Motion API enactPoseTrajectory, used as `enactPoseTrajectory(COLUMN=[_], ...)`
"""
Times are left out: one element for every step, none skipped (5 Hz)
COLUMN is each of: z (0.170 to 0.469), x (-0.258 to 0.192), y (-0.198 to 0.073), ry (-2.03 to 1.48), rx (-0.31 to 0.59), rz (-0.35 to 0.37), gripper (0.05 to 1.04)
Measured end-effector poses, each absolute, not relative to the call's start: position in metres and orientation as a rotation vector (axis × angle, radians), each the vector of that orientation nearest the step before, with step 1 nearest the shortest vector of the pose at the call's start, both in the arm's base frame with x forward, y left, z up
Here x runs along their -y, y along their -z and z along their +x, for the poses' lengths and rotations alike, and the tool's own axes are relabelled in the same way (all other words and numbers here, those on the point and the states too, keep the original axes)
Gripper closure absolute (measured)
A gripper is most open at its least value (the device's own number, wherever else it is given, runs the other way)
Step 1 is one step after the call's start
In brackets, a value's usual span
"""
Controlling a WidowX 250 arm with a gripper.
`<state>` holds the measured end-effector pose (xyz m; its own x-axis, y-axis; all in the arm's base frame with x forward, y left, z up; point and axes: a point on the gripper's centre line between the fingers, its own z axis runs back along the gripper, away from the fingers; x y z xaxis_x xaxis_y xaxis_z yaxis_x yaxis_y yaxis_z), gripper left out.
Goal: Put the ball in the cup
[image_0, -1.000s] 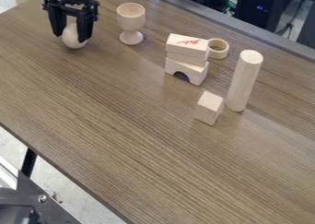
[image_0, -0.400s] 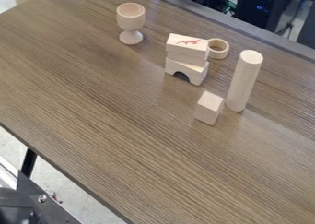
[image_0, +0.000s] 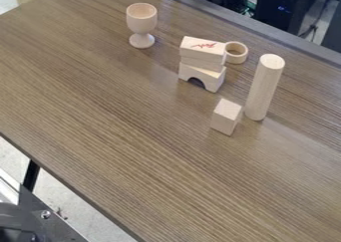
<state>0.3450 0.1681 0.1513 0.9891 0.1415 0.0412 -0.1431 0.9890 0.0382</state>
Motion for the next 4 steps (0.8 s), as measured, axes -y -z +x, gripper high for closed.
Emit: enactPoseTrajectory(z=[0.354, 0.361, 0.362, 0.371], x=[-0.161, -0.158, -0.158, -0.156], y=[-0.146, -0.137, -0.131, -0.125], ry=[-0.120, -0.110, -0.108, -0.091], rx=[0.033, 0.016, 0.002, -0.009], rz=[0.035, 0.027, 0.022, 0.020], gripper=[0.351, 0.351, 0.351, 0.352])
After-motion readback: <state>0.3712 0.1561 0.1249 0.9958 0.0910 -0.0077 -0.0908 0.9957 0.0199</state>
